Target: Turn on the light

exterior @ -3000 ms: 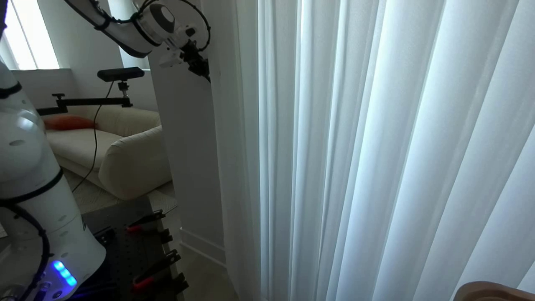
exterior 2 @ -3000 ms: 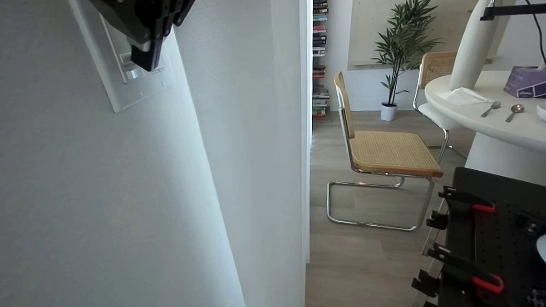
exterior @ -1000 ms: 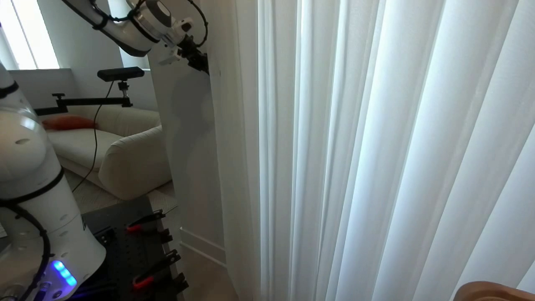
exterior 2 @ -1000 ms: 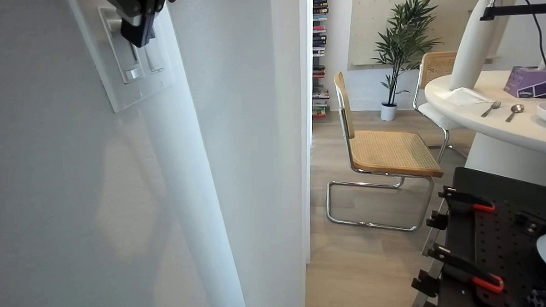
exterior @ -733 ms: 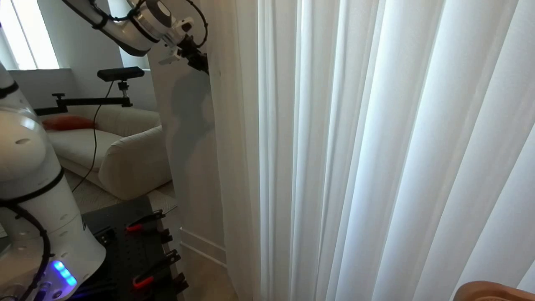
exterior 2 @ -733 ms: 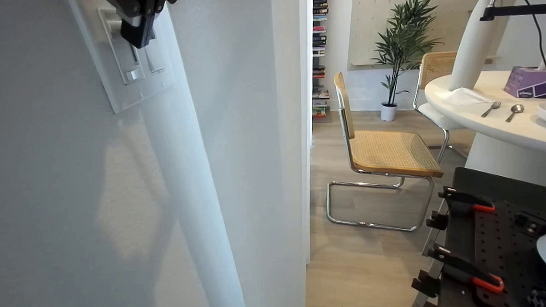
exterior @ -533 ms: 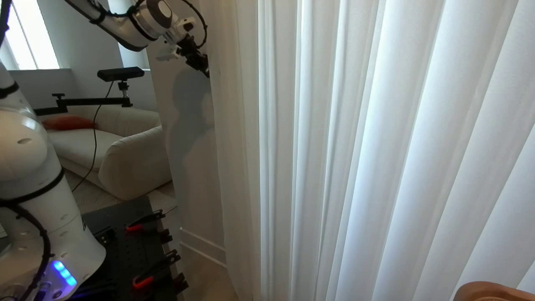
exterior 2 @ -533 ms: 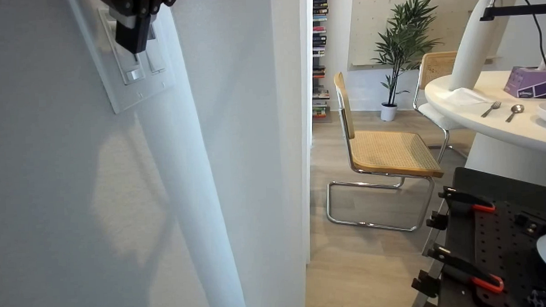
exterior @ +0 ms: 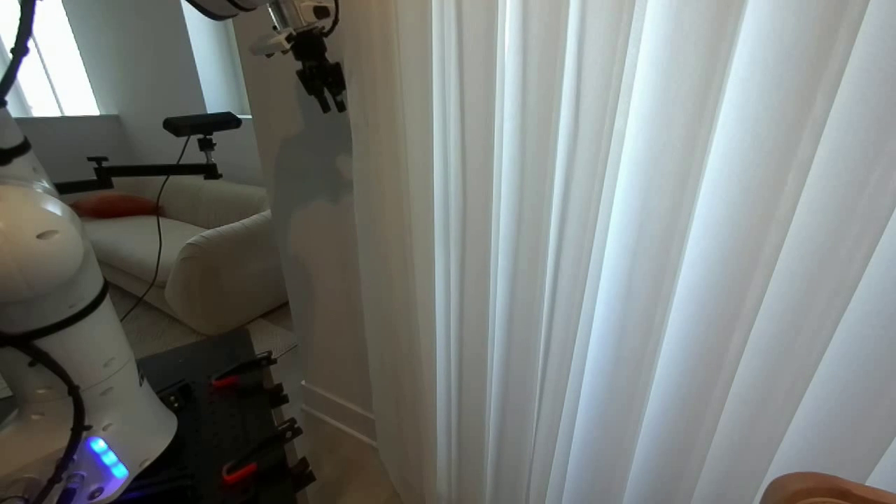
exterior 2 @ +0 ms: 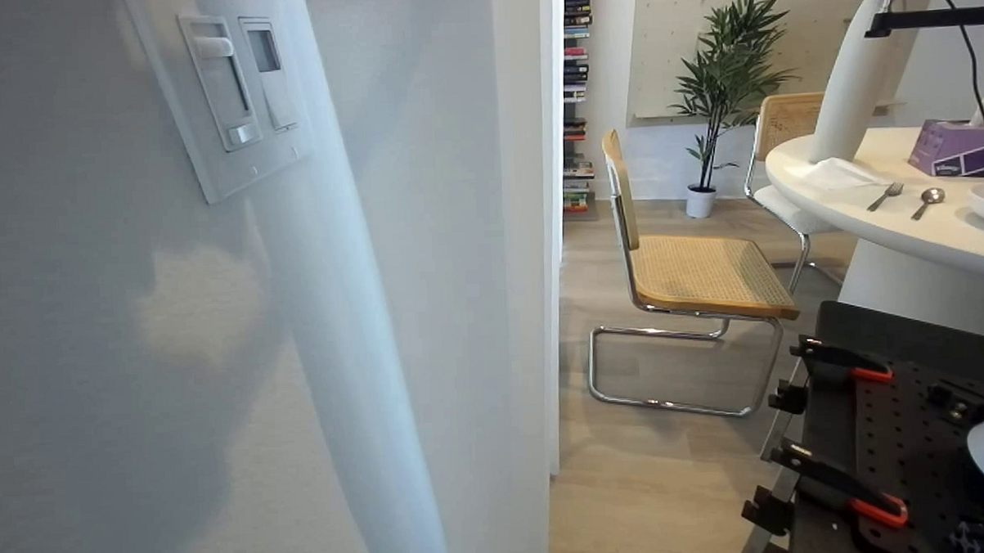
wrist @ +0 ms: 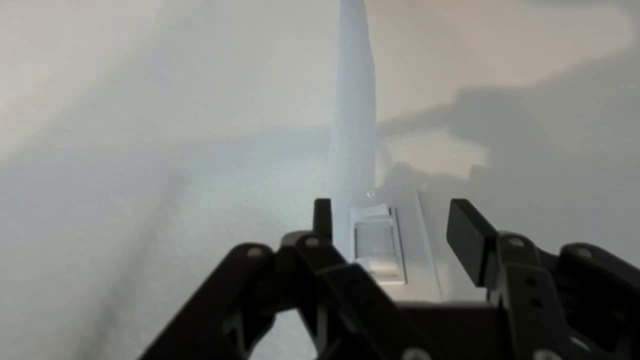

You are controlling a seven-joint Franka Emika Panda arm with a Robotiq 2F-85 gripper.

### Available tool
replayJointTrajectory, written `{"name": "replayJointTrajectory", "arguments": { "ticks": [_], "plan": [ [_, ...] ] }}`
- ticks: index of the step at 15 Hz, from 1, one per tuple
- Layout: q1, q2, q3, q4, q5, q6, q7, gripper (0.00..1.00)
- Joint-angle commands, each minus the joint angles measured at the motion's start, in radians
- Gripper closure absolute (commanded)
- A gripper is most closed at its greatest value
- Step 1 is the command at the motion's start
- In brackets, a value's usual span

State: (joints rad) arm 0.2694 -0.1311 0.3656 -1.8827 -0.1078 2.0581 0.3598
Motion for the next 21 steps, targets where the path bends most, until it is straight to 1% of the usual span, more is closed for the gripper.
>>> {"name": "replayJointTrajectory", "arguments": {
  "ticks": [1, 2, 4, 6, 8, 10, 12, 14, 15, 18, 21],
  "plan": [
    [-0.021, 0.022, -0.058, 0.109, 0.061, -0.214, -0.091, 0.05],
    [-0.028, 0.024, -0.077, 0.127, 0.078, -0.271, -0.122, 0.01],
    [-0.045, 0.036, -0.116, 0.171, 0.113, -0.389, -0.183, 0.00],
    [-0.063, 0.037, -0.150, 0.194, 0.138, -0.483, -0.250, 0.00],
    [-0.078, 0.017, -0.183, 0.192, 0.177, -0.572, -0.337, 0.00],
    [-0.086, -0.022, -0.208, 0.166, 0.210, -0.649, -0.441, 0.00],
    [-0.091, -0.072, -0.227, 0.115, 0.226, -0.712, -0.555, 0.00],
    [-0.092, -0.127, -0.242, 0.057, 0.219, -0.758, -0.640, 0.00],
    [-0.091, -0.165, -0.249, 0.018, 0.212, -0.762, -0.674, 0.00],
    [-0.085, -0.289, -0.268, -0.105, 0.200, -0.778, -0.756, 0.00],
    [-0.077, -0.409, -0.292, -0.211, 0.197, -0.792, -0.798, 0.00]
  ]
}}
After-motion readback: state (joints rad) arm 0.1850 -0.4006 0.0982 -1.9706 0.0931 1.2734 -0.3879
